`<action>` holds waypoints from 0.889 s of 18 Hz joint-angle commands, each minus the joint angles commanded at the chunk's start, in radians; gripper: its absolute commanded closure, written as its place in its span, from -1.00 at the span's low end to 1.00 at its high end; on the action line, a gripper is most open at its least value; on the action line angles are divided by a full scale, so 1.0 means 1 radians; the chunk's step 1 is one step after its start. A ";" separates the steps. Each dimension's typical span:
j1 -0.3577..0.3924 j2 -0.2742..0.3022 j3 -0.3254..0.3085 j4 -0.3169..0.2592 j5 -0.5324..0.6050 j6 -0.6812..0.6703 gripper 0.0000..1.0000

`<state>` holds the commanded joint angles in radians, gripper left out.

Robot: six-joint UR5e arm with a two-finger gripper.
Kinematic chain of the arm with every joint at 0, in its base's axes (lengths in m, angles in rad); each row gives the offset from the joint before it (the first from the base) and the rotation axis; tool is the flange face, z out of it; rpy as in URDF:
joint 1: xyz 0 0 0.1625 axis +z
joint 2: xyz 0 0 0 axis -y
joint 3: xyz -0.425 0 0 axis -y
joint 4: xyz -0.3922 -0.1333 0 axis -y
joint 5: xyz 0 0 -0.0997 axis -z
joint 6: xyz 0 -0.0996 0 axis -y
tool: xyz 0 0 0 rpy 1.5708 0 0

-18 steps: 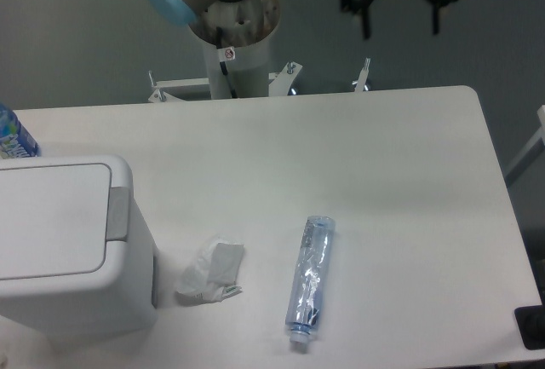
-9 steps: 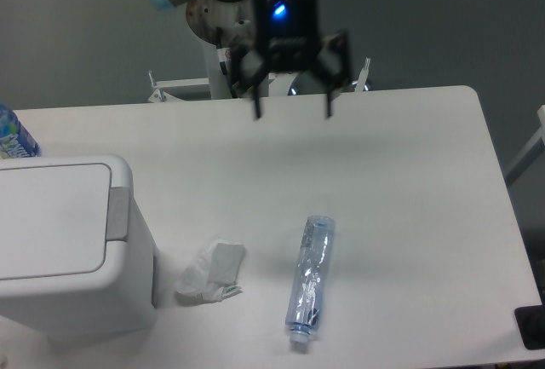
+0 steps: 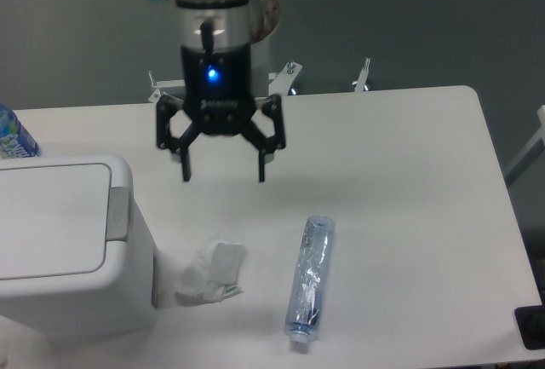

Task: Open the trash can
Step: 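Move the open gripper down over the white trash can lid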

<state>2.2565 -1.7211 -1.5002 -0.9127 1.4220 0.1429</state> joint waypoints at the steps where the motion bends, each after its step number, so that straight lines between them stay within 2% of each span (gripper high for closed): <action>1: -0.005 -0.006 -0.002 0.000 0.000 -0.032 -1.00; 9: -0.038 -0.023 -0.009 -0.002 0.000 -0.141 -1.00; 16: -0.061 -0.032 -0.014 -0.002 -0.002 -0.144 -1.00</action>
<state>2.1951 -1.7533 -1.5140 -0.9143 1.4205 -0.0015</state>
